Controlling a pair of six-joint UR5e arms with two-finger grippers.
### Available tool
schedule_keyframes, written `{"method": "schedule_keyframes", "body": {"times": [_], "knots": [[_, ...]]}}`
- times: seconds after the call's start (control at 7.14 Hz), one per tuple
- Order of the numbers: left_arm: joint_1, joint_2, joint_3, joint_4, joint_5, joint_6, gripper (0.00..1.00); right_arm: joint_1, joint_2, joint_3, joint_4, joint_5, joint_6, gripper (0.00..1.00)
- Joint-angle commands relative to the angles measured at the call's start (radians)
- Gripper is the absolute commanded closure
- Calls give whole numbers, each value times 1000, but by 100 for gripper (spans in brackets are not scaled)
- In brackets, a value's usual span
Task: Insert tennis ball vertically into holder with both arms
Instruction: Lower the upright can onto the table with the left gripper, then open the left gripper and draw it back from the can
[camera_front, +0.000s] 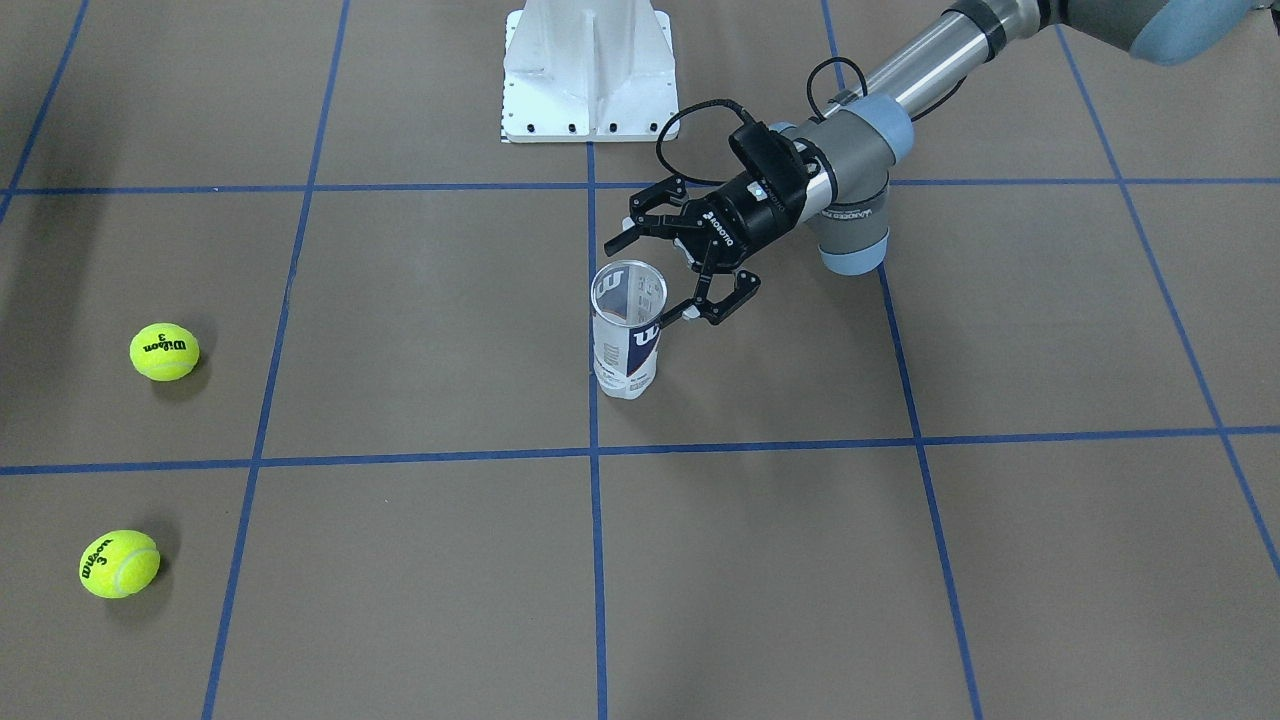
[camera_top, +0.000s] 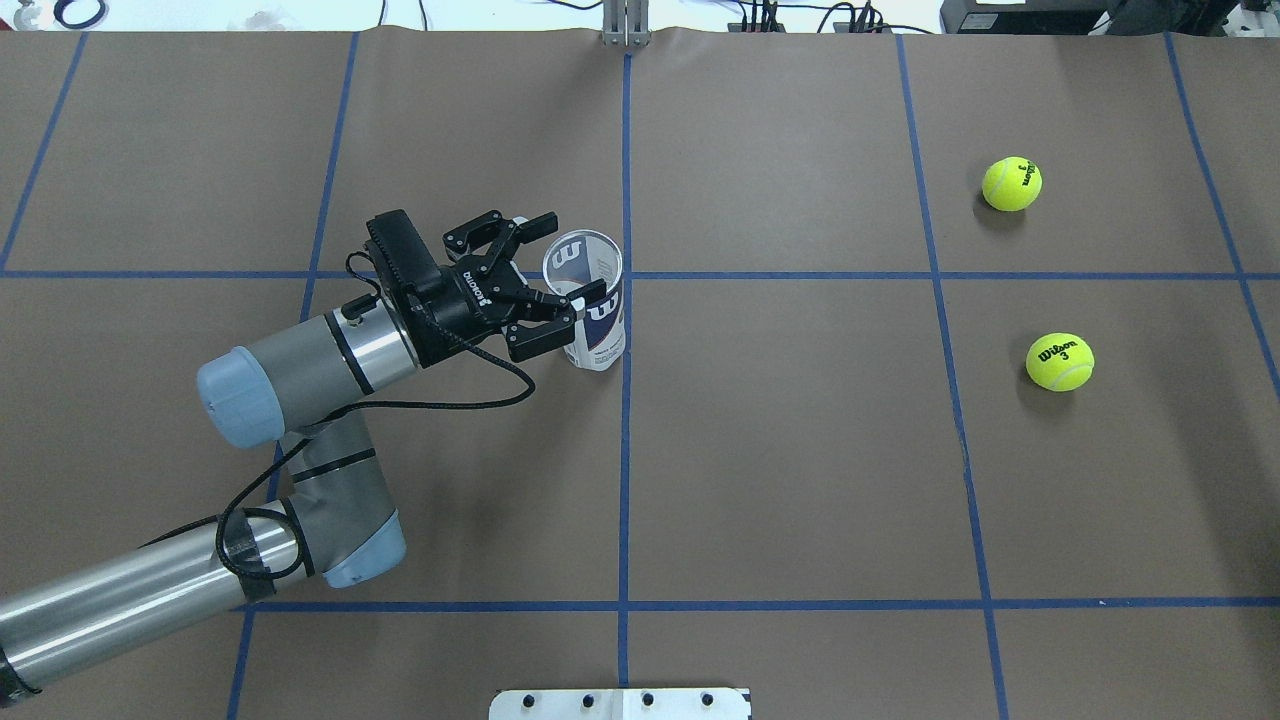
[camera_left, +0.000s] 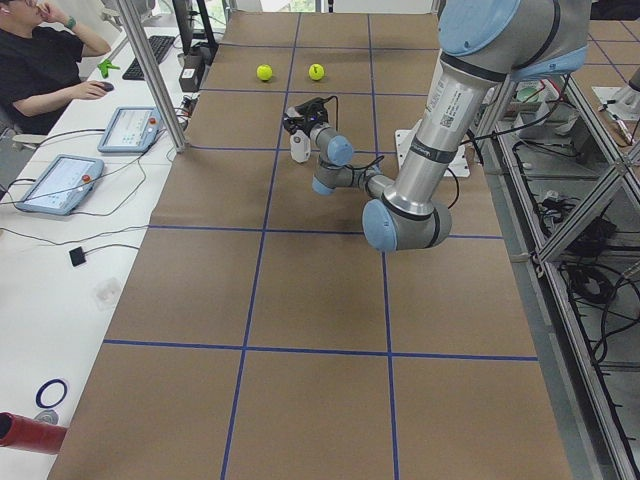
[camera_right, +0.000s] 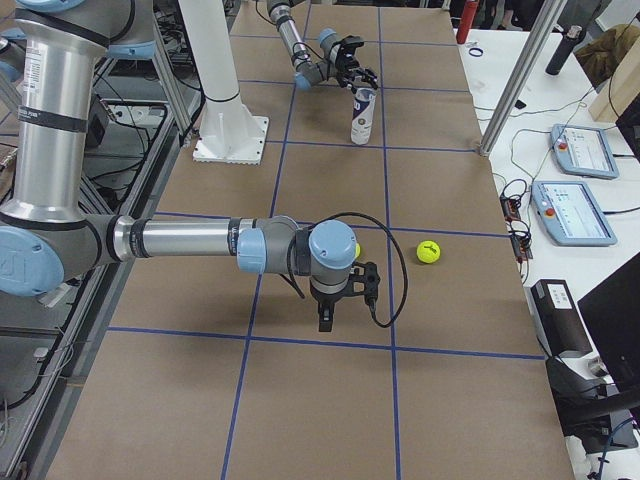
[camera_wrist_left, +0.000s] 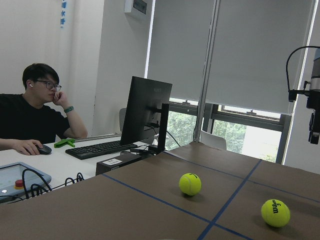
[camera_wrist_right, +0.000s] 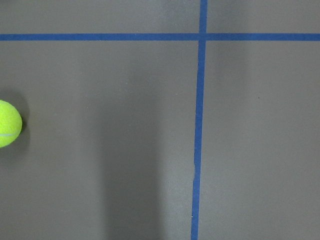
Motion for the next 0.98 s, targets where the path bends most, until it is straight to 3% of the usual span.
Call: {"method": "schedule_keyframes", "body": {"times": [0.0, 0.28, 0.56, 0.84], "knots": [[-4, 6, -36, 14, -6, -2, 1, 0, 0, 0, 0, -1, 1, 0], [-21, 27, -121, 121, -24, -2, 1, 0, 0, 0, 0, 0, -1, 0], [-102, 117, -304, 363, -213, -2, 1, 0, 0, 1, 0, -3, 1, 0], [-167, 277, -355, 390, -323, -2, 1, 0, 1, 27, 0, -9, 2, 0]]}}
